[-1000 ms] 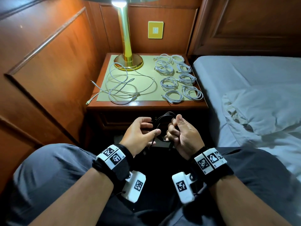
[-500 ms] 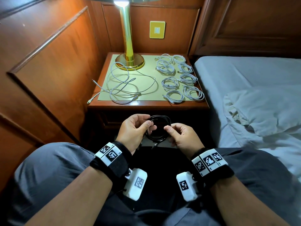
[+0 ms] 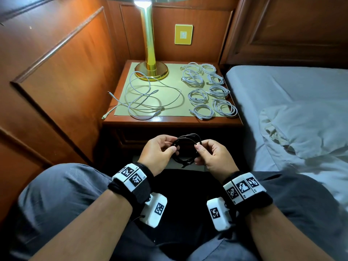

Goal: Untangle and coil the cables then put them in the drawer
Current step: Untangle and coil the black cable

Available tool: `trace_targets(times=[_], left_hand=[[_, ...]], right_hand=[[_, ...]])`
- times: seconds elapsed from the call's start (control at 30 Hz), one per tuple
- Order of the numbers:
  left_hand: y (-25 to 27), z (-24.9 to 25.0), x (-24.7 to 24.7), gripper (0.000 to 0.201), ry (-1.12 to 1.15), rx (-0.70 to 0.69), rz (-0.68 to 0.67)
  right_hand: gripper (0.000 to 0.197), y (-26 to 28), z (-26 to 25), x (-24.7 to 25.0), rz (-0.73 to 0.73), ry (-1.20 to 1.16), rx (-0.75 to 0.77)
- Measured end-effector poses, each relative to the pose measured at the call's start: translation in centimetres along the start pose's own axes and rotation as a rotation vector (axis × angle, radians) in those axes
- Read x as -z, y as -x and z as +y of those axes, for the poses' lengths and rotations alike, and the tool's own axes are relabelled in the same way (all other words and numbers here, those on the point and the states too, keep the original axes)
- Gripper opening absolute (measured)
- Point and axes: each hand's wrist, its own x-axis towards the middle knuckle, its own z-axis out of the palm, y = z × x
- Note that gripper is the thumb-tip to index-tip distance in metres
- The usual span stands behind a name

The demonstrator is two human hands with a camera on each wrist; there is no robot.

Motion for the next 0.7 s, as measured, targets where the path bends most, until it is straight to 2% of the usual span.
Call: trace_targets(times=[0.2,0.3,0.7], left_hand=[[0.07,0.11,0.2,0.024,-0.014,-0.047,-0.009],[0.12,0.16,0.16,0.024,-0.034,-0.078,-0.032],[0.1,0.33,0.2,0.026,-0.074,-0.125,-0.029]], right_hand=[[0.013,0.16,-0.06,-0.05,-0.043,-0.003,-0.019],[0.007,0.14,0.15,-0.01,-0.073,0.035,-0.01],[0.003,-0.09,0.4,0.51,-0.056,0.153,0.107]])
